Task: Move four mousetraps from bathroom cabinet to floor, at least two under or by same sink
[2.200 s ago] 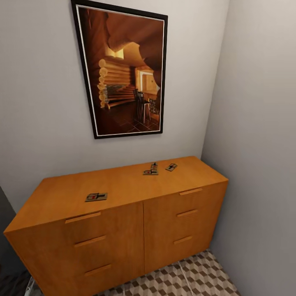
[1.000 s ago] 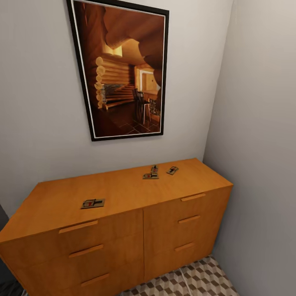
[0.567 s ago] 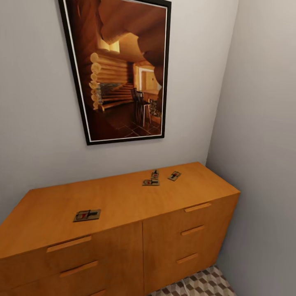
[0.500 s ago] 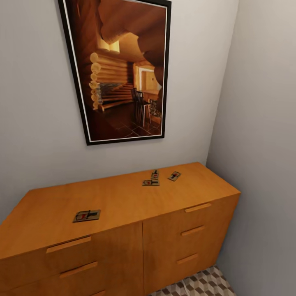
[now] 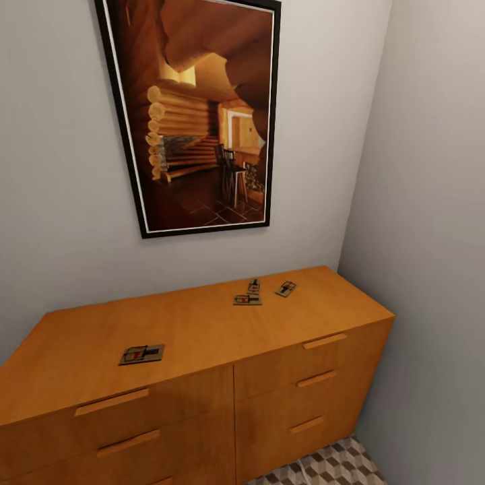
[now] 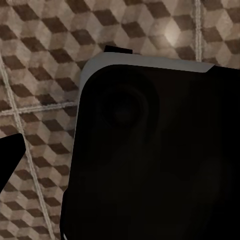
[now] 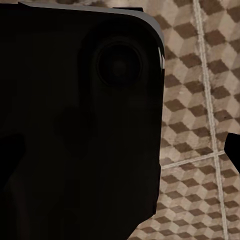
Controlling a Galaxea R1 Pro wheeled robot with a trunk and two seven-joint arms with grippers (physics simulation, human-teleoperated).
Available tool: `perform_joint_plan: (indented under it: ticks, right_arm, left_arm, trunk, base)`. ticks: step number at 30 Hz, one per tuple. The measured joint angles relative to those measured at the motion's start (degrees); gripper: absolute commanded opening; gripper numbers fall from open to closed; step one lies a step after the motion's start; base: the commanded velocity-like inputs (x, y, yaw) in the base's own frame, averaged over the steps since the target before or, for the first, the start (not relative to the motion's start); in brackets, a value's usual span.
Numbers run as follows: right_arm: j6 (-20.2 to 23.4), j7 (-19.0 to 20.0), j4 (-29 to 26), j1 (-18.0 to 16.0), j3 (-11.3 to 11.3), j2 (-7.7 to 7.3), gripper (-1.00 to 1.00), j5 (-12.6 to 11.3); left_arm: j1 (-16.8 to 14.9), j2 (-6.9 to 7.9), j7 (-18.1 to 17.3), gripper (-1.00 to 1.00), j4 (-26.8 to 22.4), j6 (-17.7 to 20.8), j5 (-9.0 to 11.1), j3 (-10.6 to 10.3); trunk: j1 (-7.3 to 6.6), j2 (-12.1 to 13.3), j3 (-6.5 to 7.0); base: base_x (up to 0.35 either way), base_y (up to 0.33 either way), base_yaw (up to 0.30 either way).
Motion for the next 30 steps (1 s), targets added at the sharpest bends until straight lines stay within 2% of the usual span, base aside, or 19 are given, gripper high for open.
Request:
perform_joint_plan:
  ticks: [30]
  right_arm:
    - [-0.1,-0.1,0.0,0.0,0.1,-0.08,1.00,0.2]
  left_arm:
    - [0.0,-0.01,0.0,1.00,0.0,0.0,0.0,0.0]
  trunk:
    - [0.00,0.0,0.00]
  base:
    - [0.000,0.000,0.000]
